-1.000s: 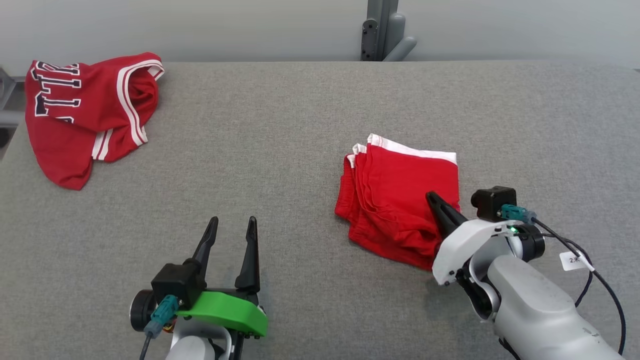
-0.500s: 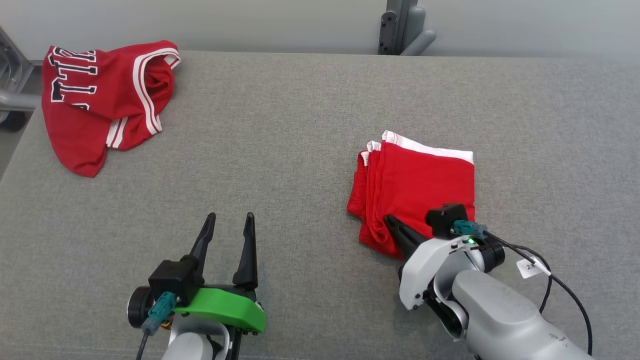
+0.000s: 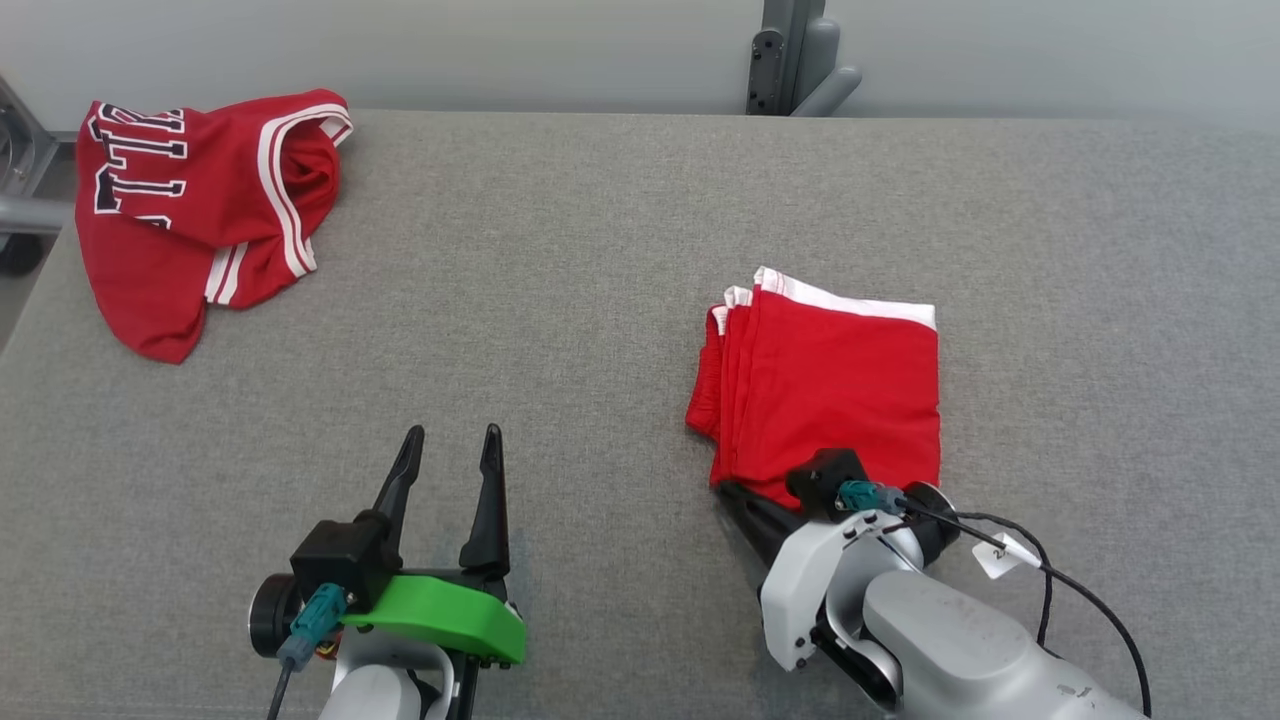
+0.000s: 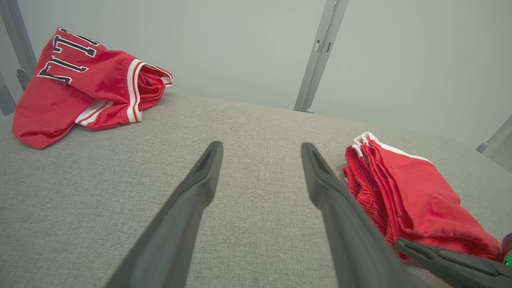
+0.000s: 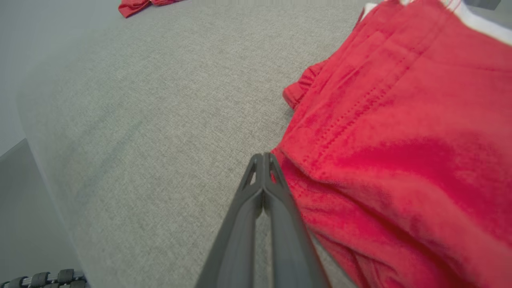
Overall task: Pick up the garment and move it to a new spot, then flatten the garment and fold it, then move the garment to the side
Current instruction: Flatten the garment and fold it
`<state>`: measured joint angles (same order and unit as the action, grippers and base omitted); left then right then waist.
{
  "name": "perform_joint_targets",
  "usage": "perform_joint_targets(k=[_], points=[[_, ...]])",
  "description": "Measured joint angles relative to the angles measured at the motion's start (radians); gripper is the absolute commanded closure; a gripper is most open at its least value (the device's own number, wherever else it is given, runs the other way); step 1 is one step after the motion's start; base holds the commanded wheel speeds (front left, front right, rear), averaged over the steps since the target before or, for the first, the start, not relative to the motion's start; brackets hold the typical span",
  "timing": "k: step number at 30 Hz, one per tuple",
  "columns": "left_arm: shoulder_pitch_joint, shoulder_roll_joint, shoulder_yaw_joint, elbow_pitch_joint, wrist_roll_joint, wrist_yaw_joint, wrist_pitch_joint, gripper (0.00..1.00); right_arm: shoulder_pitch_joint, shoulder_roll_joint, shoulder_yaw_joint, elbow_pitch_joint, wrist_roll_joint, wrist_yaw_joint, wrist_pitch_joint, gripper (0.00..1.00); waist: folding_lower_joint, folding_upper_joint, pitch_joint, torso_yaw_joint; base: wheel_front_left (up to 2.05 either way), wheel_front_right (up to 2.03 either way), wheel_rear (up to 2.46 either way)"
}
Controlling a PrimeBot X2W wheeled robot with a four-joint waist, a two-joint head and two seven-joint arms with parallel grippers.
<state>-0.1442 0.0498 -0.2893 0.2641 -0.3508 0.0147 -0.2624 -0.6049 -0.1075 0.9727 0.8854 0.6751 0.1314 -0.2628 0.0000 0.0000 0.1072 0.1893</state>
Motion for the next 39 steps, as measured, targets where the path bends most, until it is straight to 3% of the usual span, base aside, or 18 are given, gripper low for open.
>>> perform_joint_targets(k=[8,9,10,11,12,13,29,39], points=[[0.008,0.0,0.017,0.0,0.012,0.0,0.0,0.0,-0.008,-0.022,-0.143,-0.119,-0.082,0.0,0.0,1.0,0.0,0.0,-0.025,-0.025,0.0,0.0,0.0],[0.01,0.0,0.018,-0.001,0.012,0.0,0.0,0.0,0.0,-0.025,-0.173,-0.142,-0.096,0.0,0.0,0.85,0.0,0.0,-0.029,-0.029,0.0,0.0,0.0],[0.013,0.0,0.019,-0.001,0.014,0.0,0.0,0.0,0.012,-0.026,-0.204,-0.164,-0.114,0.0,0.0,0.61,0.0,0.0,-0.034,-0.034,0.0,0.0,0.0],[0.016,0.0,0.02,-0.001,0.017,0.0,0.0,0.0,0.025,-0.028,-0.232,-0.185,-0.135,0.0,0.0,0.53,0.0,0.0,-0.038,-0.039,0.0,0.0,0.0],[0.019,0.0,0.022,0.0,0.018,-0.001,0.0,0.0,0.039,-0.03,-0.262,-0.209,-0.154,0.0,0.0,0.16,0.0,0.0,-0.043,-0.044,0.0,0.0,0.0],[0.021,0.0,0.023,0.001,0.018,-0.001,0.0,0.0,0.052,-0.032,-0.291,-0.23,-0.174,0.0,0.0,0.0,0.0,0.0,-0.047,-0.049,0.0,0.0,0.0],[0.055,0.0,0.061,0.003,0.047,0.003,0.0,0.0,0.324,-0.014,-0.756,-0.528,-0.449,0.0,0.0,0.0,0.0,0.0,-0.112,-0.147,0.0,0.0,0.0],[0.116,0.0,0.12,-0.021,0.054,0.021,0.0,0.0,0.49,0.027,-0.904,-0.678,-0.521,0.0,0.0,0.0,0.0,0.0,-0.128,-0.169,0.0,0.0,0.0]])
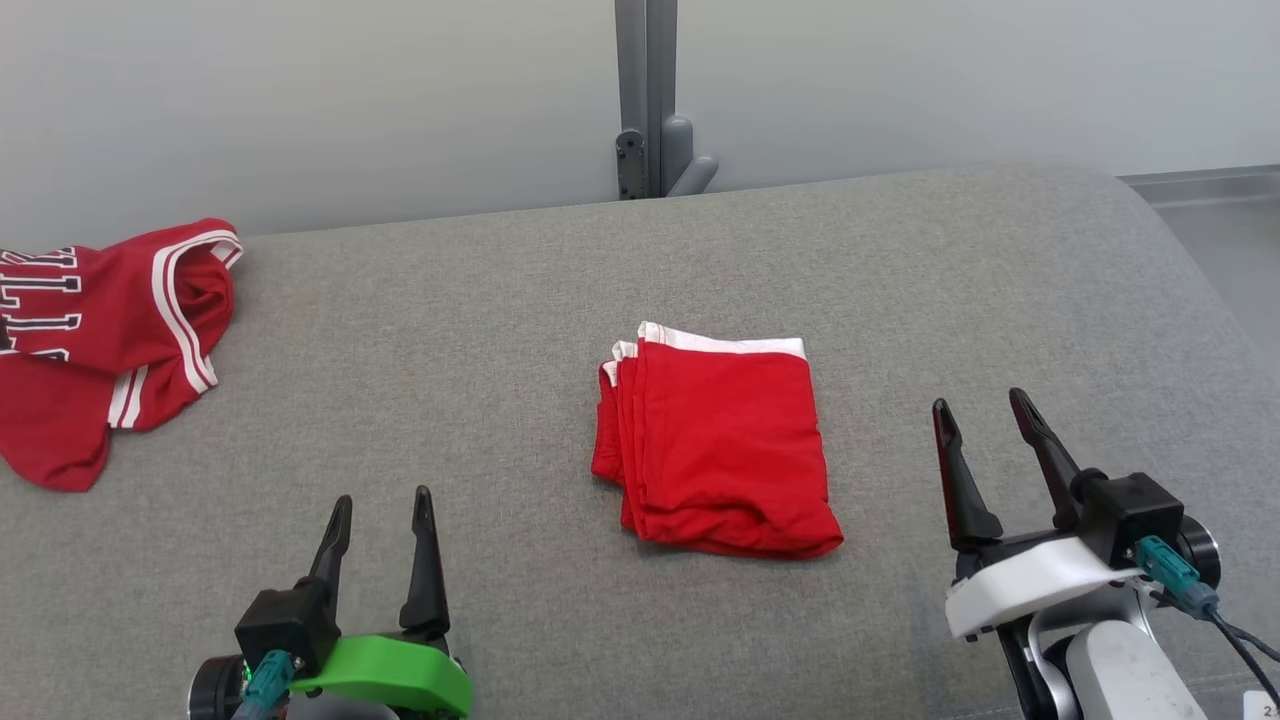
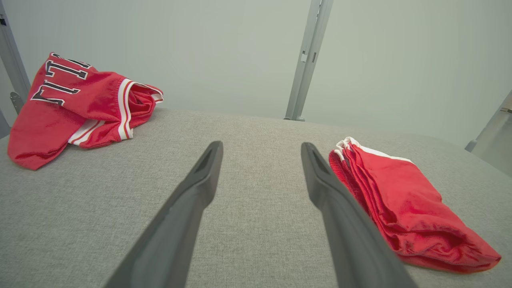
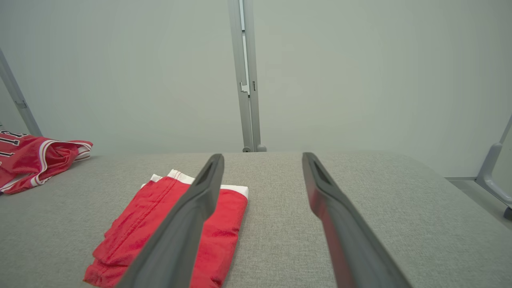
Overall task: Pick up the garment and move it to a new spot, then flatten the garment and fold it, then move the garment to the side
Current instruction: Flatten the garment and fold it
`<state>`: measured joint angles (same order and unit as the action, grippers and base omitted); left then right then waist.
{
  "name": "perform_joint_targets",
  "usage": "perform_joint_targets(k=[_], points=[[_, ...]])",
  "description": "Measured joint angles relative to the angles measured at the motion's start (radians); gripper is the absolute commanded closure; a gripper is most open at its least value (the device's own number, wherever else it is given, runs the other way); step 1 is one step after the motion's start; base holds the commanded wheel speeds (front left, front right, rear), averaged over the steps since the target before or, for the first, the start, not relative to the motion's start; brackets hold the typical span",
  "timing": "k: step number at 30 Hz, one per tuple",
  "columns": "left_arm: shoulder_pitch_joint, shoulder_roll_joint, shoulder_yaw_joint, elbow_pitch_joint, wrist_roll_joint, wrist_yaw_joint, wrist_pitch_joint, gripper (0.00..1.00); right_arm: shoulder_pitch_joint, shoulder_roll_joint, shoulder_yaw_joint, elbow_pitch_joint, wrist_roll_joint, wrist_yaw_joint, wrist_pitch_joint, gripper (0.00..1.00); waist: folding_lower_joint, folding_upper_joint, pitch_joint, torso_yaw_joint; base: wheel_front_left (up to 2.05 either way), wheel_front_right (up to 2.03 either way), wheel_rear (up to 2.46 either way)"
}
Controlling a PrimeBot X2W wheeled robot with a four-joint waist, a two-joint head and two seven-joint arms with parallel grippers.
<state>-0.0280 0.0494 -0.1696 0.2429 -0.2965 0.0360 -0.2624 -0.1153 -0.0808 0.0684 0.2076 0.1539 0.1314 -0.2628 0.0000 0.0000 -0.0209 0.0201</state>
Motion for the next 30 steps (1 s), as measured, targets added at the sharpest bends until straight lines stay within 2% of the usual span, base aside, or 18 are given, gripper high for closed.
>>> perform_joint_targets(k=[11,30], points=[[0.04,0.0,0.018,-0.024,0.003,0.01,0.0,0.0,0.079,0.023,-0.028,-0.067,-0.009,0.0,0.0,0.0,0.0,0.0,0.0,0.005,0.0,0.0,0.0],[0.042,0.0,0.016,-0.026,0.003,0.013,0.0,0.0,0.088,0.029,-0.029,-0.067,-0.009,0.0,0.0,0.0,0.0,0.0,-0.001,0.014,0.0,0.0,0.0]])
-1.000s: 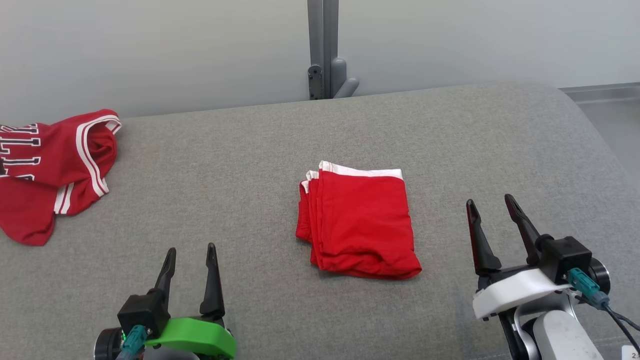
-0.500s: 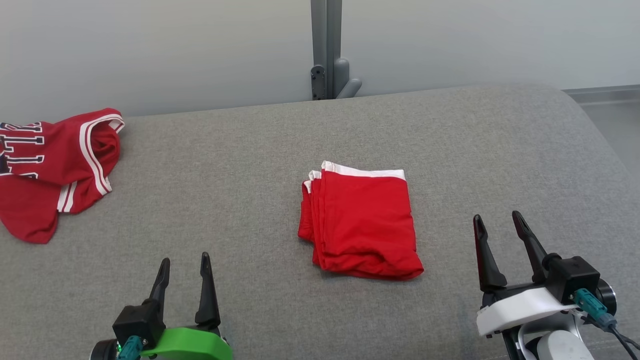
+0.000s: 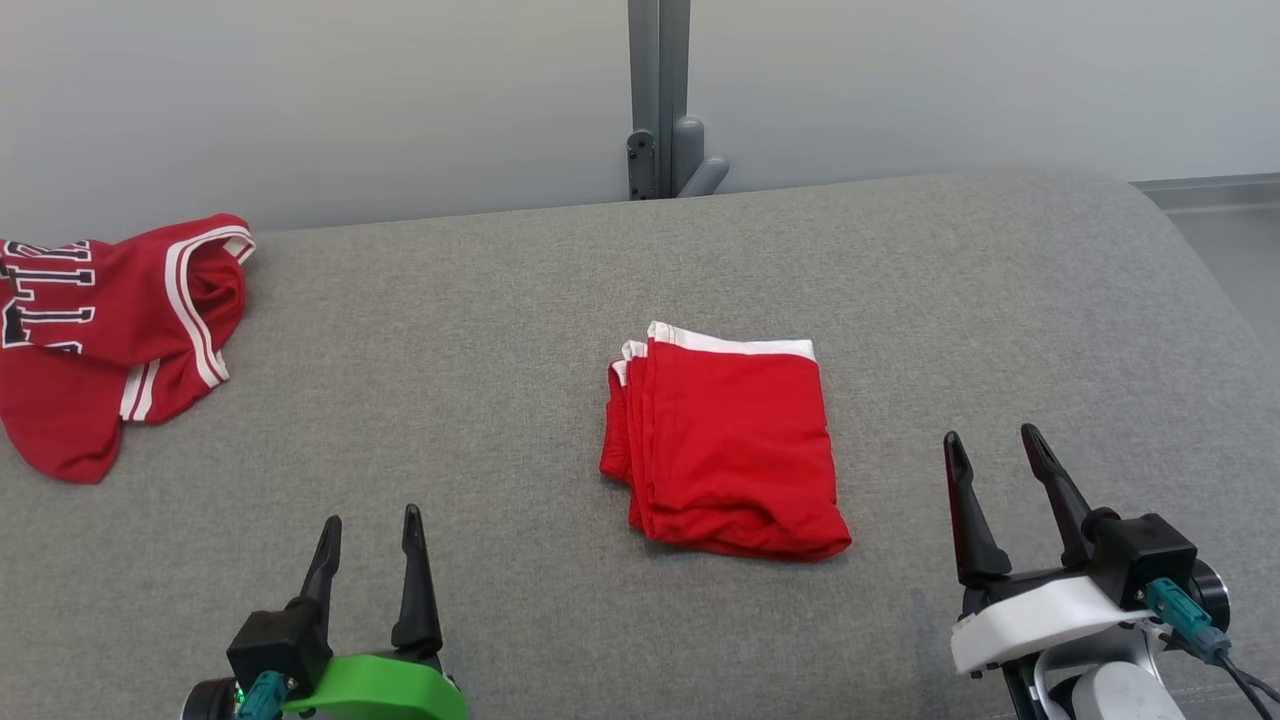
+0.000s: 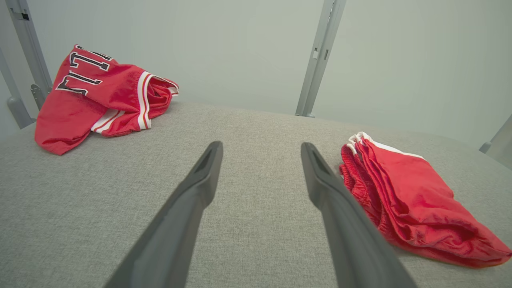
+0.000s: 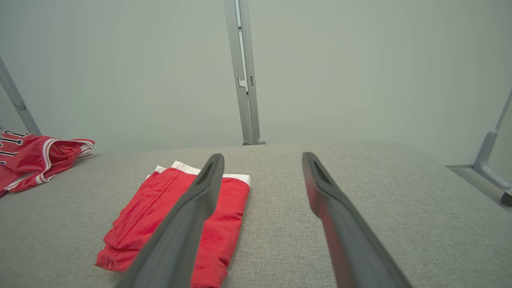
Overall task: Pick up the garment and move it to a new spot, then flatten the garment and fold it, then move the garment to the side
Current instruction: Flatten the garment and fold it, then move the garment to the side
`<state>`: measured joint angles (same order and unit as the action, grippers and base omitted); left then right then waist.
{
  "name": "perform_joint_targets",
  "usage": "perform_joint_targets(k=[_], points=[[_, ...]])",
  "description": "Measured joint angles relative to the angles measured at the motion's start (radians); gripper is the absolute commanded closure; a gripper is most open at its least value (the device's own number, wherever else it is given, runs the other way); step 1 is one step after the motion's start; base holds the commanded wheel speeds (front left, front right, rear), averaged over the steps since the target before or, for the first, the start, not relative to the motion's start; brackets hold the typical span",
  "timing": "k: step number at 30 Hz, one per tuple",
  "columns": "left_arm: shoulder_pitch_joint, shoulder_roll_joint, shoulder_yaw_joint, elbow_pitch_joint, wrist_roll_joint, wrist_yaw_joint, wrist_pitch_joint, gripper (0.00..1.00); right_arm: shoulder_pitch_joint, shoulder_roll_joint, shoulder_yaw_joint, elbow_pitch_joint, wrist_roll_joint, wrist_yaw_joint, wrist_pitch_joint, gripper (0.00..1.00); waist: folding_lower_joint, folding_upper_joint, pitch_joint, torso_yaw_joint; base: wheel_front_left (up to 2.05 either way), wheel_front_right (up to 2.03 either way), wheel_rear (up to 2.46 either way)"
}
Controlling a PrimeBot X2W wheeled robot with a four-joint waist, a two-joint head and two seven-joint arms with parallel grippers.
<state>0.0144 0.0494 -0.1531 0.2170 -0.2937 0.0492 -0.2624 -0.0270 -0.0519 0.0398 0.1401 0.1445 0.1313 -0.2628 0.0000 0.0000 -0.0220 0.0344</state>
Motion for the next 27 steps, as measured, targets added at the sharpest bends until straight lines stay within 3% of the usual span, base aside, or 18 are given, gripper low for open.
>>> perform_joint_targets(k=[8,13,27], points=[[-0.003,0.0,-0.009,0.002,0.0,0.001,0.0,0.0,-0.038,-0.016,0.012,0.044,0.008,0.0,0.018,0.0,0.0,0.0,0.008,0.01,0.0,0.0,0.0],[-0.007,0.0,-0.015,0.004,0.0,0.001,0.0,0.0,-0.123,-0.082,0.048,0.118,0.054,0.0,0.151,0.0,0.0,0.0,0.018,0.021,0.0,0.0,0.0],[-0.062,0.0,-0.039,0.008,-0.003,-0.003,0.0,0.0,-0.397,-0.208,0.228,0.401,0.375,0.0,0.45,0.0,0.0,0.0,0.086,0.09,0.0,0.0,0.0]])
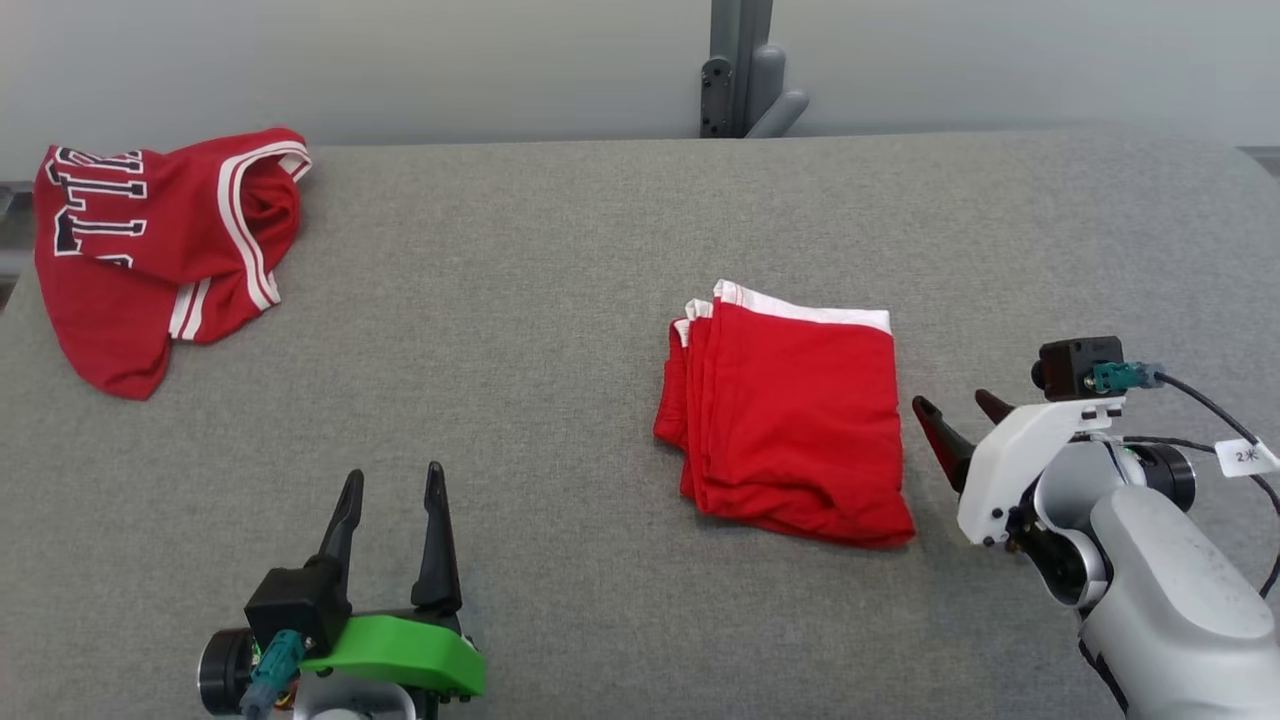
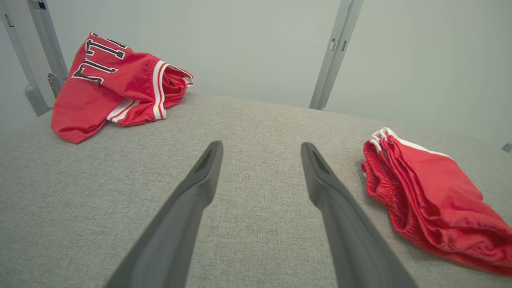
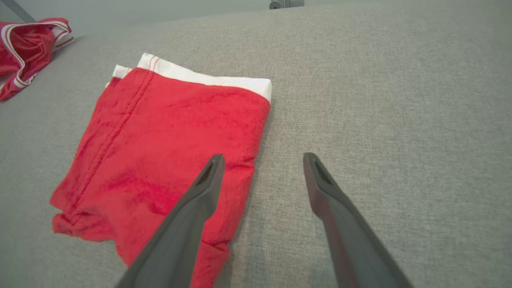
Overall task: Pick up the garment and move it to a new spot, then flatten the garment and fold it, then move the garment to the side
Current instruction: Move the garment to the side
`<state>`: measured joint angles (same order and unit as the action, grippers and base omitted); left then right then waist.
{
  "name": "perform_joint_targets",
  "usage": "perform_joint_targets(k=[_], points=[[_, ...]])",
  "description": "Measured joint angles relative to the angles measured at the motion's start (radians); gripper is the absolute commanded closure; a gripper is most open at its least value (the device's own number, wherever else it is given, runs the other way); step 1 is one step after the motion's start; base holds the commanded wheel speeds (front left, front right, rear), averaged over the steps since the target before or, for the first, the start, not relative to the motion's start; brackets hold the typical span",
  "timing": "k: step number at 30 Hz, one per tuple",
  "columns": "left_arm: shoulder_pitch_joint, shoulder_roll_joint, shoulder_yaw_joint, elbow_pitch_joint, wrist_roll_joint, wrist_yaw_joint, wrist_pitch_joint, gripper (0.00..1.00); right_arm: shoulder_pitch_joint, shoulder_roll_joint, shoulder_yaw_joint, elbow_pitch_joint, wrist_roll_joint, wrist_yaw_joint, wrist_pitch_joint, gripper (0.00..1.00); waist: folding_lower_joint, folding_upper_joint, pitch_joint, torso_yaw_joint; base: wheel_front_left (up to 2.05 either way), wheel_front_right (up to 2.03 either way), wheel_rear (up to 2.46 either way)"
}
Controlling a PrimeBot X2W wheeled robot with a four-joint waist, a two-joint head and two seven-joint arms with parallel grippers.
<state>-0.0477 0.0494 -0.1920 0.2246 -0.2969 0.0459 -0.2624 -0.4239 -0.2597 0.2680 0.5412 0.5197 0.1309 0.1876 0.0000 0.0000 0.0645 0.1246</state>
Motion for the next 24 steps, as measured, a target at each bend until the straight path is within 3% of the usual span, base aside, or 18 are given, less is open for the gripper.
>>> perform_joint_targets(k=[6,15,16,17,18,20,23,24], points=[[-0.024,0.0,-0.005,0.0,0.0,-0.002,0.0,0.0,-0.085,-0.022,0.083,0.106,0.108,0.0,0.055,0.0,0.0,0.0,0.044,0.04,0.0,0.0,0.0],[-0.037,0.0,-0.008,-0.001,-0.001,-0.001,0.0,0.0,-0.149,-0.034,0.177,0.207,0.217,0.0,0.055,0.0,0.0,0.0,0.09,0.087,0.0,0.0,0.0],[-0.037,0.0,-0.008,-0.002,-0.001,-0.001,0.0,0.0,-0.155,-0.034,0.184,0.216,0.228,0.0,0.054,0.15,0.0,0.0,0.093,0.09,0.0,0.0,0.0],[-0.037,0.0,-0.008,-0.002,-0.001,-0.001,0.0,0.0,-0.162,-0.035,0.192,0.224,0.238,0.0,0.052,0.51,0.0,0.0,0.095,0.091,0.0,0.0,0.0],[-0.037,0.0,-0.008,-0.002,-0.001,-0.001,0.0,0.0,-0.168,-0.037,0.2,0.232,0.245,0.0,0.048,0.51,0.0,0.0,0.097,0.093,0.0,0.0,0.0],[-0.037,0.0,-0.008,-0.002,-0.001,-0.001,0.0,0.0,-0.18,-0.041,0.216,0.25,0.258,0.0,0.039,0.64,0.0,0.0,0.099,0.093,0.0,0.0,0.0],[-0.038,0.0,-0.009,-0.002,-0.001,-0.001,0.0,0.0,-0.193,-0.046,0.237,0.271,0.271,0.001,0.009,1.0,0.0,0.0,0.1,0.09,0.0,0.0,0.0],[-0.038,0.0,-0.011,-0.001,0.0,-0.001,0.0,0.0,-0.199,-0.046,0.244,0.277,0.275,0.001,0.0,1.0,0.0,0.0,0.1,0.088,0.0,0.0,0.0]])
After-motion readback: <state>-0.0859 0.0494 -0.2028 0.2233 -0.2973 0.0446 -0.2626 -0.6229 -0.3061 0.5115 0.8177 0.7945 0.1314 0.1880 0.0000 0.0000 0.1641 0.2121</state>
